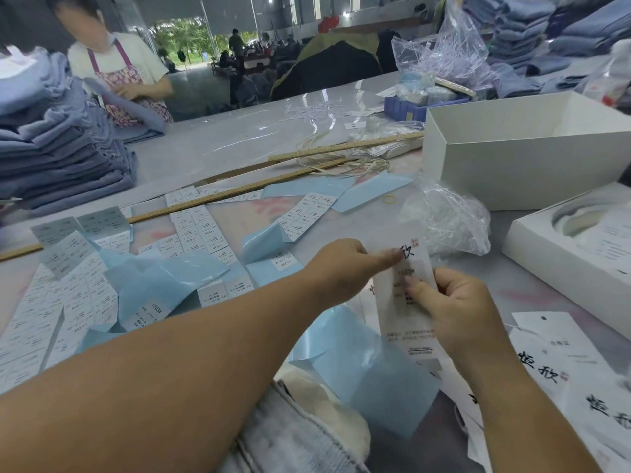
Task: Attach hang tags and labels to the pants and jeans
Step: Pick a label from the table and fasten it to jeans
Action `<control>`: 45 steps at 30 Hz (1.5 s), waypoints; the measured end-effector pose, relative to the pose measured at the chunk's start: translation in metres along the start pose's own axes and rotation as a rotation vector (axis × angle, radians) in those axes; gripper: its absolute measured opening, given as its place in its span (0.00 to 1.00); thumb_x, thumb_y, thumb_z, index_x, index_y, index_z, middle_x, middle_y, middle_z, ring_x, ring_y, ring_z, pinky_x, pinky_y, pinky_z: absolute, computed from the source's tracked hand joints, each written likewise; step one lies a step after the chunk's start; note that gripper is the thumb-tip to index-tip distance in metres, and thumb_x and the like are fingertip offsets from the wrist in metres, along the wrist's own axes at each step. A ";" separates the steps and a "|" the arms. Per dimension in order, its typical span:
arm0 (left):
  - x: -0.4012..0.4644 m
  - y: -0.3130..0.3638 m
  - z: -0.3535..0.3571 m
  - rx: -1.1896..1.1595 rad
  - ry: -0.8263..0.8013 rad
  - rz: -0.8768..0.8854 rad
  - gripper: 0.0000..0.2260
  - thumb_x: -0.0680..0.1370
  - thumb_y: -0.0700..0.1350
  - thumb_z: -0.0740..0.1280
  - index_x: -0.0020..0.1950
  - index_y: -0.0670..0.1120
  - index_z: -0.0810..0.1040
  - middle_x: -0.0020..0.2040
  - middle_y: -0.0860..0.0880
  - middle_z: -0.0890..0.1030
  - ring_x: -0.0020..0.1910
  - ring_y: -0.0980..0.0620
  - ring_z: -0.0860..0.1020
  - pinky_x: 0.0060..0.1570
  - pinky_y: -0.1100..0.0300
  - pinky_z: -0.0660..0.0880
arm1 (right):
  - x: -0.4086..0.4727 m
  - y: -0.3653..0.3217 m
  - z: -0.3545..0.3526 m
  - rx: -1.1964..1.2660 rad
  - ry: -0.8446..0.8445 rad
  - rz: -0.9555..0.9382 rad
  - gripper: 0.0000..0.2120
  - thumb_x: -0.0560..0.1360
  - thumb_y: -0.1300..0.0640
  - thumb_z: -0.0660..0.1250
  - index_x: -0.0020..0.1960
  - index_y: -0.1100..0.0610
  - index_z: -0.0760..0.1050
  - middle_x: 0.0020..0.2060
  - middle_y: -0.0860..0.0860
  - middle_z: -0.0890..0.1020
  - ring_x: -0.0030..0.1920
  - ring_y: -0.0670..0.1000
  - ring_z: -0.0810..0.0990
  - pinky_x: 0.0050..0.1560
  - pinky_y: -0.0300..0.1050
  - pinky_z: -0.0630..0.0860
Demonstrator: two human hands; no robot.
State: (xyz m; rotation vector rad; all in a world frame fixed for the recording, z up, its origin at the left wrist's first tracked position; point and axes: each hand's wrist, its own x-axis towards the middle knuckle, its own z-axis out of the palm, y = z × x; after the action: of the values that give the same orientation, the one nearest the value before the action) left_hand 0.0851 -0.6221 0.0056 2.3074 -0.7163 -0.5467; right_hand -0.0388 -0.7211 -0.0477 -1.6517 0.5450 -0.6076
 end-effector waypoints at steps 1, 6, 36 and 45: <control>0.000 -0.001 -0.002 -0.137 -0.025 -0.001 0.20 0.73 0.60 0.73 0.37 0.45 0.73 0.34 0.50 0.76 0.33 0.53 0.74 0.33 0.59 0.69 | 0.000 -0.001 0.001 0.013 -0.034 0.026 0.10 0.77 0.55 0.70 0.42 0.62 0.81 0.36 0.62 0.84 0.39 0.66 0.82 0.39 0.63 0.80; -0.004 0.000 -0.003 -0.505 -0.155 0.053 0.11 0.73 0.33 0.74 0.55 0.37 0.80 0.38 0.49 0.82 0.28 0.63 0.79 0.27 0.72 0.71 | 0.001 -0.004 -0.004 -0.004 -0.140 0.060 0.05 0.77 0.55 0.70 0.44 0.49 0.84 0.38 0.48 0.87 0.39 0.50 0.86 0.38 0.47 0.82; -0.007 -0.002 0.018 -0.272 -0.190 0.032 0.07 0.79 0.40 0.67 0.55 0.46 0.81 0.51 0.44 0.84 0.45 0.47 0.79 0.43 0.56 0.76 | 0.008 0.005 -0.036 -0.638 0.103 -0.026 0.10 0.75 0.53 0.68 0.37 0.54 0.80 0.35 0.48 0.77 0.38 0.50 0.75 0.34 0.37 0.66; -0.005 -0.001 0.014 -0.305 -0.128 0.020 0.04 0.79 0.41 0.67 0.54 0.44 0.78 0.51 0.43 0.82 0.44 0.48 0.82 0.38 0.59 0.78 | 0.000 -0.011 -0.025 -0.195 0.174 -0.176 0.11 0.79 0.55 0.65 0.38 0.52 0.79 0.32 0.45 0.82 0.30 0.44 0.77 0.35 0.37 0.75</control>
State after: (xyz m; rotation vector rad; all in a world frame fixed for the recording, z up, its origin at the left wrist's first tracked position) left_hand 0.0738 -0.6252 -0.0043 1.9947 -0.6645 -0.7450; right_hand -0.0549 -0.7381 -0.0332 -1.8548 0.6033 -0.8556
